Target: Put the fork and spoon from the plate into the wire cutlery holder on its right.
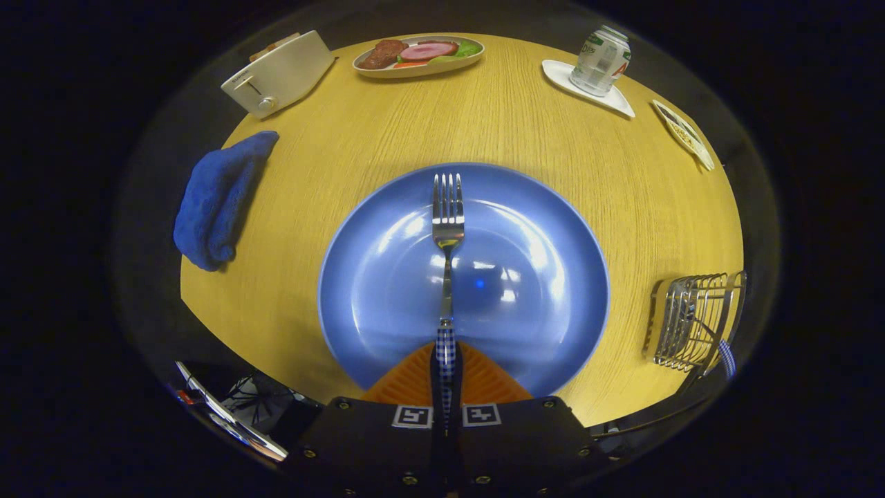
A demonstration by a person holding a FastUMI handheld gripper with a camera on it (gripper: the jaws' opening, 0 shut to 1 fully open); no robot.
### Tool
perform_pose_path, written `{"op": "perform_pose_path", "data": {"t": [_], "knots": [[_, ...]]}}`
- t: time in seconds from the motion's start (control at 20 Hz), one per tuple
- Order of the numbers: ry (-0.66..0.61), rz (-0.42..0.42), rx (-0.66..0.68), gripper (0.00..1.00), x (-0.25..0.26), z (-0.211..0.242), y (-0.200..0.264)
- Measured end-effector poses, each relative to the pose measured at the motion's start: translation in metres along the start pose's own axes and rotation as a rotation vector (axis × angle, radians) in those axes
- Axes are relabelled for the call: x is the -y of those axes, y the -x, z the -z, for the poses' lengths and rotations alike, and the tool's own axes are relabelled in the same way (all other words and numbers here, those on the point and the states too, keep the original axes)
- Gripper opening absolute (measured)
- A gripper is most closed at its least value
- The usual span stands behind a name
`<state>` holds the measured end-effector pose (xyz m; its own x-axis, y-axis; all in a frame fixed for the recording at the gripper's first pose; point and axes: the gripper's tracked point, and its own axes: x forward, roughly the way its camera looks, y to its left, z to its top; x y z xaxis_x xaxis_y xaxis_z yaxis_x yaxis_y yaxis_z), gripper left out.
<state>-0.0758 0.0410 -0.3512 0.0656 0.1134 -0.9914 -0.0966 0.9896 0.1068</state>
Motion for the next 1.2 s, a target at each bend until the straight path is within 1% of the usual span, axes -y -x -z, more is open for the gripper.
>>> {"op": "perform_pose_path", "data": {"t": [0.2, 0.45, 0.65, 0.75, 1.05, 1.2], "knots": [[0.044, 0.021, -0.006, 0.01, 0.022, 0.002, 0.029], [0.103, 0.036, -0.051, 0.02, 0.067, 0.024, 0.081], [0.11, 0.059, -0.103, 0.01, 0.105, 0.043, 0.114], [0.113, 0.076, -0.107, 0.02, 0.126, 0.047, 0.125], [0.12, 0.086, -0.246, 0.01, 0.179, 0.078, 0.156], [0.147, 0.101, -0.328, 0.02, 0.204, 0.088, 0.168]]}}
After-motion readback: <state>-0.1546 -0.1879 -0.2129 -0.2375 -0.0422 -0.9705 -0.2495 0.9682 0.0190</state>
